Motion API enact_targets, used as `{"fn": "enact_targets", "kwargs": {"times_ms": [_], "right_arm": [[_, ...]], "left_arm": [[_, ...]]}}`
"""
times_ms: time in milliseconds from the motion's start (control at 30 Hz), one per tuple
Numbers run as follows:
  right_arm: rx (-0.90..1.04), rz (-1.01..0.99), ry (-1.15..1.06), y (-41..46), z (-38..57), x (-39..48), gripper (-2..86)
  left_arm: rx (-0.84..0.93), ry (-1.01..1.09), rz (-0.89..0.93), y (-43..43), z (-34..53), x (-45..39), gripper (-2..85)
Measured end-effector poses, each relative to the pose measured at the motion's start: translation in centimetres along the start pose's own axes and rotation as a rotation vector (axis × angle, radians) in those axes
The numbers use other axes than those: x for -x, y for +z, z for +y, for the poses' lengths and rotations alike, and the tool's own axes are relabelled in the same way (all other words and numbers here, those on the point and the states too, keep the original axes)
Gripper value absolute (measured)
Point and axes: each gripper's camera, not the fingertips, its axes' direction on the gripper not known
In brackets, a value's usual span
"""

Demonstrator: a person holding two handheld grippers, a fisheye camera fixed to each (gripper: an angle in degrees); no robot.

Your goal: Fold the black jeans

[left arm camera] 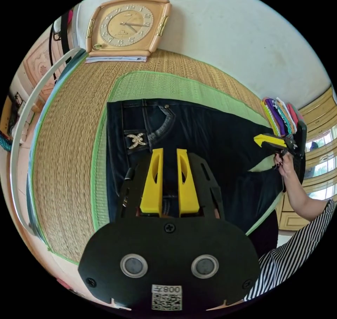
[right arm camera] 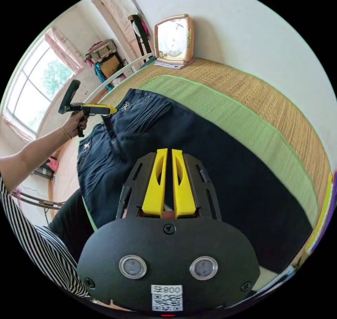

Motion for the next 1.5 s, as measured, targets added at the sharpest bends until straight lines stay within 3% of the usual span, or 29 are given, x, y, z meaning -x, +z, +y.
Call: {"fn": "enact_targets", "kwargs": {"times_ms": [167, 333, 500, 667, 800, 1000, 1200, 1300, 1367, 1500], "right_arm": [[0.044, -0.195, -0.124, 4.8, -5.4, 1.7, 4.7], [0.04, -0.31, -0.252, 9.8, -7.5, 7.4, 5.7], [0.082, -0.3, -0.396, 15.9, -11.2, 13.0, 7.0], [0.1, -0.129, -0.399, 21.3, -14.2, 14.8, 6.1], [0.097, -0.145, -0.381, 23.0, -15.4, 13.7, 2.3], [-0.013, -0.377, -0.283, 22.2, -17.0, 9.4, 1.0], [0.049, -0.375, -0.399, 24.4, -17.9, 10.6, 0.9], [0.137, -0.304, -0.437, 27.7, -18.5, 11.4, 1.1], [0.143, -0.313, -0.422, 29.0, -19.0, 11.3, 1.4], [0.114, -0.286, -0.437, 29.7, -19.5, 11.4, 1.6]], "left_arm": [[-0.052, 0.068, 0.048, -3.8, 3.0, 2.3, 4.0], [-0.163, -0.015, 0.051, -8.1, 9.5, 4.5, 3.2], [-0.09, -0.016, -0.026, -9.8, 14.2, 5.0, 2.4], [-0.044, -0.021, -0.056, -10.5, 15.6, 6.0, 1.4], [-0.059, -0.032, -0.046, -11.8, 16.1, 6.7, 0.6], [-0.07, -0.043, -0.057, -14.0, 16.0, 7.5, 0.1], [-0.092, -0.056, -0.055, -16.1, 16.4, 7.8, 0.1], [-0.126, -0.094, -0.055, -17.6, 17.1, 8.0, 0.1], [-0.238, -0.14, -0.085, -20.0, 18.0, 7.7, 0.1], [-0.323, -0.053, -0.06, -22.4, 17.1, 6.4, 0.1]]}}
